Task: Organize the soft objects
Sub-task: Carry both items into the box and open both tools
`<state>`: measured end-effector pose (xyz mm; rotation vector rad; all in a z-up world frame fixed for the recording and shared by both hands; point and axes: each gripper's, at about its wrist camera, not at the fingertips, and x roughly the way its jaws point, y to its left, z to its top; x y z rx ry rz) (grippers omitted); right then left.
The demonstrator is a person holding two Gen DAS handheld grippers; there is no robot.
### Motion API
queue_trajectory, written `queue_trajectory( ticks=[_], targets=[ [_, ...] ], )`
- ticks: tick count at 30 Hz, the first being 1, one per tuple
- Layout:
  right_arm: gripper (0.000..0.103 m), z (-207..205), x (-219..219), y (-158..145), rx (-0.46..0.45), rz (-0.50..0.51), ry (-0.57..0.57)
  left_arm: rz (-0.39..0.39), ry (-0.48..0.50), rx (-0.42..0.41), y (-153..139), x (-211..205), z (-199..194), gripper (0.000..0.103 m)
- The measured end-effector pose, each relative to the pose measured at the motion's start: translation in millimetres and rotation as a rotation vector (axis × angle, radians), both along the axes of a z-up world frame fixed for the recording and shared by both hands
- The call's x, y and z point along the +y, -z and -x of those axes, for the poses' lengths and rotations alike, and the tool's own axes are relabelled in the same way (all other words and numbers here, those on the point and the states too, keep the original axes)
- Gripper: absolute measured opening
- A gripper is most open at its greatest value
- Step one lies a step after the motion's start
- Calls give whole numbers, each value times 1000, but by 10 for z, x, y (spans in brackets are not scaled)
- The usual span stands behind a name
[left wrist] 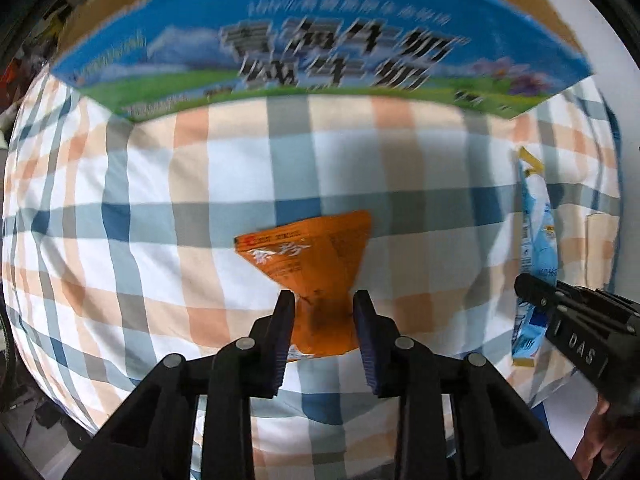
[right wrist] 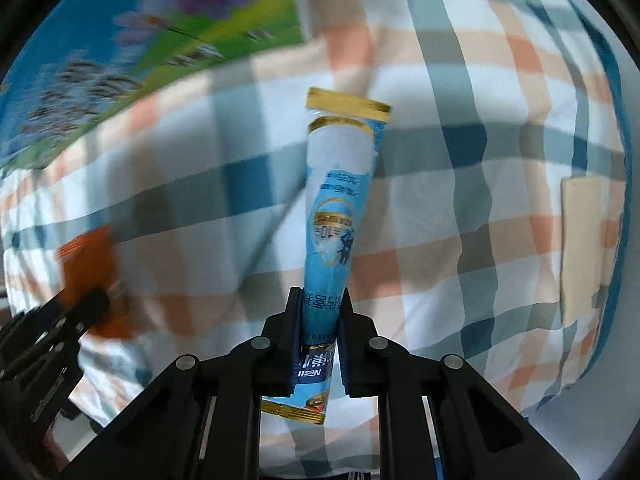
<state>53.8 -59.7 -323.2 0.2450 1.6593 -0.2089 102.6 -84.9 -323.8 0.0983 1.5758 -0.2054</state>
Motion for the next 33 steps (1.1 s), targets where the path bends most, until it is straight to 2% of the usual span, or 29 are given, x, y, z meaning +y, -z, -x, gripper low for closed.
queue_trajectory(
  ticks=[2, 5, 7, 9, 12, 16, 18, 19, 21, 25, 28, 33],
  targets=[
    [16, 8, 81, -127, -24, -3, -21, 9, -3, -12, -57, -9, -8, 23],
    [16, -17, 138, -231, -45, 18, -48, 32, -20, 20, 31, 52, -66, 24],
    [16, -76, 173, -267, -44, 30, -50, 53, -62, 84, 218, 151, -49, 29],
    [16, -58, 152, -191, -35, 22, -34, 75, -109, 119, 345, 240, -66, 46],
    [16, -44, 126, -81, -22, 11, -14, 68, -141, 164, 540, 311, -101, 54],
    [16, 17, -28, -36, -7, 1, -10, 53, -124, 118, 585, 275, -147, 54],
    [16, 22, -80, 11, 2, -9, -11, 32, -113, 88, 561, 201, -185, 41],
    [16, 25, -76, -11, -2, -6, -15, 31, -106, 81, 541, 195, -184, 40],
    [16, 87, -118, 69, -6, -13, -24, 46, -106, 79, 423, 151, -225, 35],
    [16, 35, -117, -168, -39, -41, -47, 89, -105, 51, 112, 179, -275, 34],
    [16, 29, -96, -460, -88, -84, -75, 147, -83, -10, -353, 203, -278, 34],
    [16, -112, -1, -1177, -203, -137, -139, 212, -50, -133, -1171, 221, -557, 34]
  ],
)
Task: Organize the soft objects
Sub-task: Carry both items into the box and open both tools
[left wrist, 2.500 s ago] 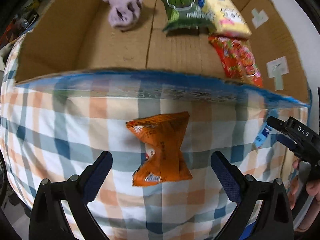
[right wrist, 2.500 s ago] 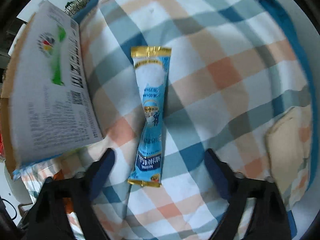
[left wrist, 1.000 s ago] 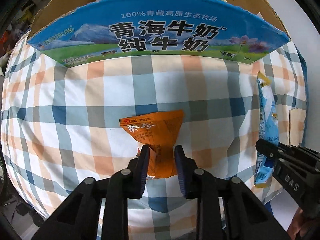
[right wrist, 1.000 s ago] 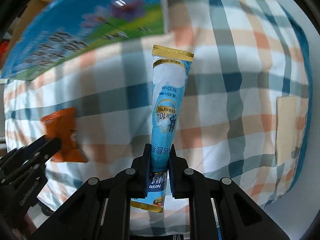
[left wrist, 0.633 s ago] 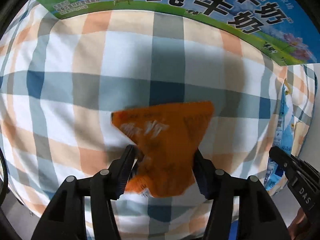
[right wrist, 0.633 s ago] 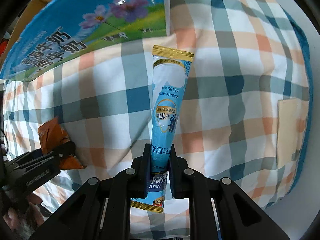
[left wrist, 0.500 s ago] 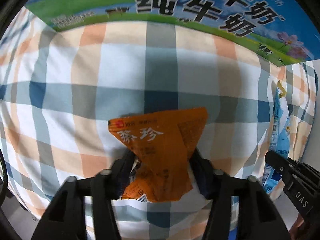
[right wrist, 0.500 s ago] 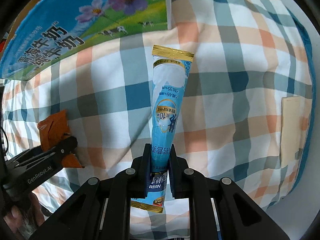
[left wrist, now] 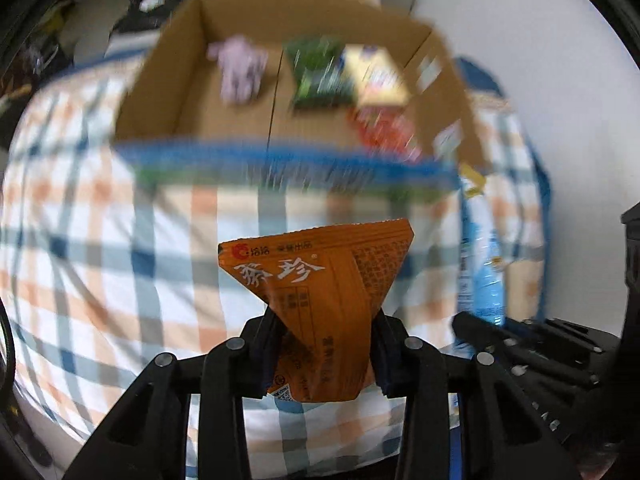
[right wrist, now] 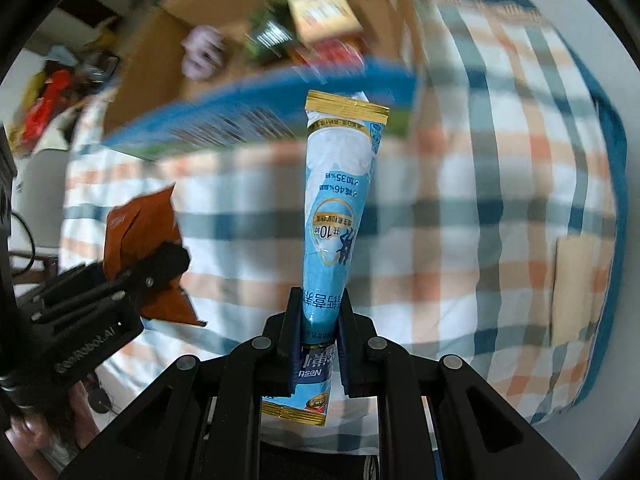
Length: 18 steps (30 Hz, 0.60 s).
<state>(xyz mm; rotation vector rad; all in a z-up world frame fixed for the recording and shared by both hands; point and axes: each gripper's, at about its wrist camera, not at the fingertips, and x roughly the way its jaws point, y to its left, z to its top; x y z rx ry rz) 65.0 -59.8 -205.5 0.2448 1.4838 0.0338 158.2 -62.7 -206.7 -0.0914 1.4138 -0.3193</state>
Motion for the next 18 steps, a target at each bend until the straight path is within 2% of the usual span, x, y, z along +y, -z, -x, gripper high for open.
queue_trajectory(
  ticks=[4, 7, 10, 13, 18],
  targets=[
    [16, -324, 71, -492, -104, -34, -40, 28, -15, -52, -328, 66, -194, 34],
    [16, -641, 225, -644, -160, -21, -55, 20, -31, -69, -338, 178, -605, 34],
    [16, -1020, 327, -678, -192, -10, -64, -1, -47, -45, -206, 248, -894, 34],
    [16, -1409, 401, -632, -183, -10, -57, 4, -73, 36, 35, 309, -1231, 34],
    [16, -1848, 505, -331, -121, -15, -62, -34, -73, 124, 336, 372, -1579, 34]
  ],
)
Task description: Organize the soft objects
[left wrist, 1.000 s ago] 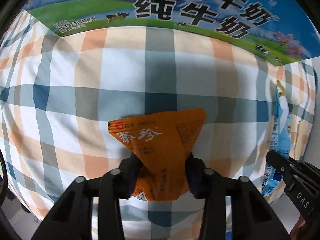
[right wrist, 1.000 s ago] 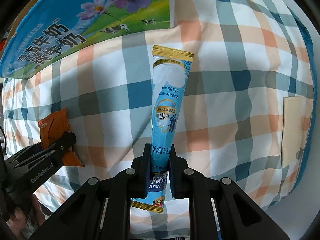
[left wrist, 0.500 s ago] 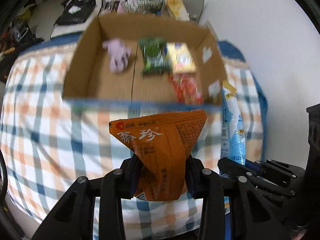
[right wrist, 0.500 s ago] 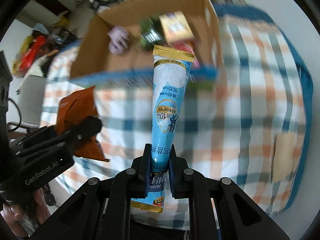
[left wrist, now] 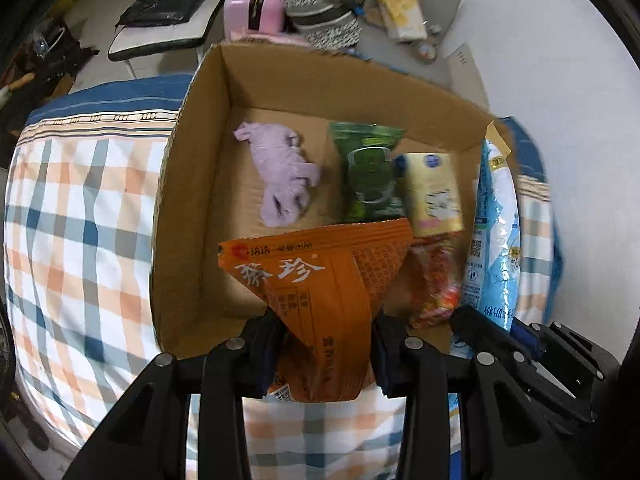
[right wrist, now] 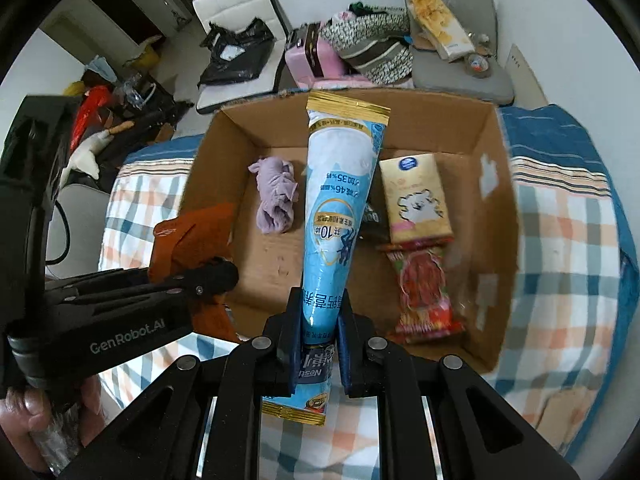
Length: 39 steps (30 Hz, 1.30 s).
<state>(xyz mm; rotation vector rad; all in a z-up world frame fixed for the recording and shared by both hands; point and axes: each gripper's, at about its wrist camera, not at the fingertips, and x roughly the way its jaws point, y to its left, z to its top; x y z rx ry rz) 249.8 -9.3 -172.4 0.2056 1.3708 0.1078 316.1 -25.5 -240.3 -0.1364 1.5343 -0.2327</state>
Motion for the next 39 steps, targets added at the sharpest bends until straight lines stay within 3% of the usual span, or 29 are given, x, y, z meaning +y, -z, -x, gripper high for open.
queue_trajectory(
  ticks=[8, 19, 25, 31, 37, 39],
  targets=[
    [16, -297, 139, 702, 122, -3, -16, -37, -4, 113, 469, 28, -269, 35],
    [20, -443, 287, 1180, 199, 1, -79, -77, 17, 214, 818, -9, -387, 38],
    [23, -444, 290, 1209, 215, 7, -62, -104, 6, 213, 825, 1, -340, 38],
    [24, -382, 217, 1045, 182, 61, -47, -108, -18, 180, 687, 57, -246, 40],
    [24, -272, 73, 884, 143, 124, -5, -141, -22, 77, 417, 100, -37, 44],
    [27, -229, 30, 842, 130, 167, 9, -159, -22, 24, 298, 95, 58, 51]
  ],
)
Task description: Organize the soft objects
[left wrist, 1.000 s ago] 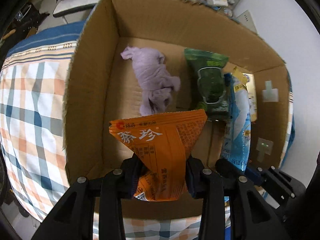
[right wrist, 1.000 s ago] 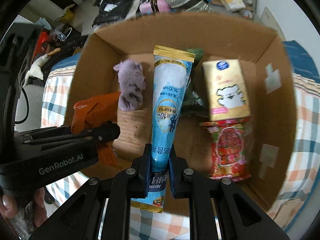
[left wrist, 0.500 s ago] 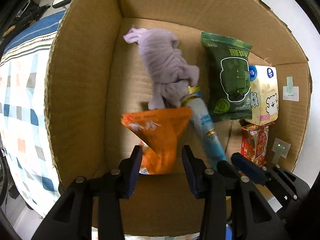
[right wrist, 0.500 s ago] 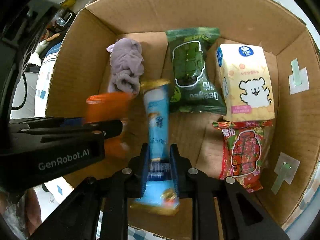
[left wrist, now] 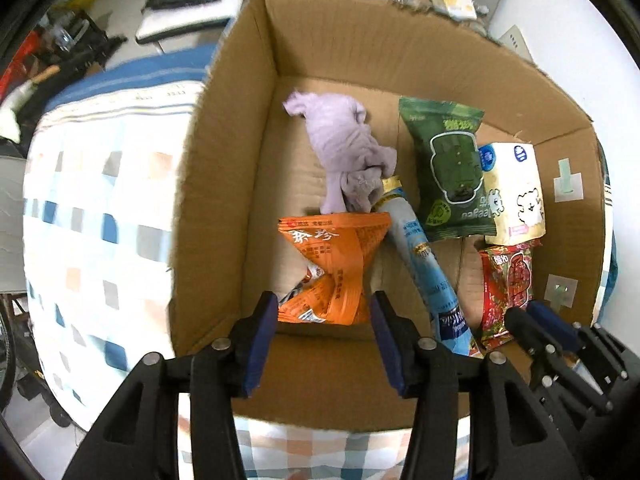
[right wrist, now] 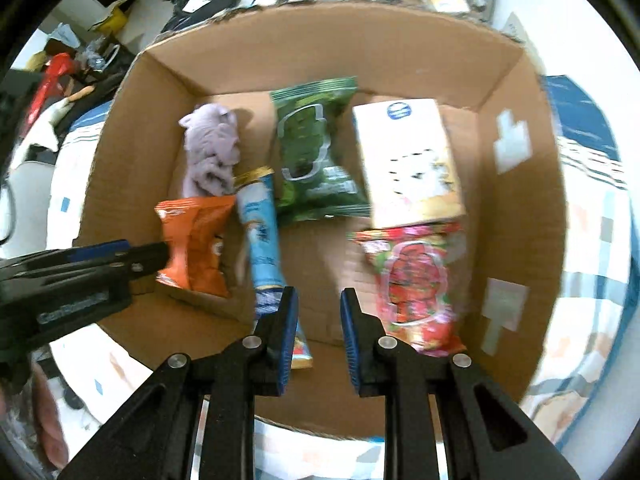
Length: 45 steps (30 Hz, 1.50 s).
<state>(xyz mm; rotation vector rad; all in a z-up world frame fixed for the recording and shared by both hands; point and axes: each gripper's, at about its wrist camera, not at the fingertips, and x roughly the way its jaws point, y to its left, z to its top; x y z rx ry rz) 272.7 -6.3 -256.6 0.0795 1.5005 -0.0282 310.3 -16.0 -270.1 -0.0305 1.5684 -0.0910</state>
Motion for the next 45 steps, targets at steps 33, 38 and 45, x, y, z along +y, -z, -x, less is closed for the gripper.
queue_trajectory(
  ticks=[33, 38, 45],
  targets=[
    [103, 1588, -296, -2285, -399, 91, 137, -36, -10, -529, -2314, 51, 1478, 101],
    [103, 2017, -229, -2855, -493, 88, 128, -20, -17, -582, -2768, 111, 1818, 101],
    [103, 2378, -170, -3401, -573, 75, 120, -23, -26, -636, -3184, 169, 2121, 101]
  ],
)
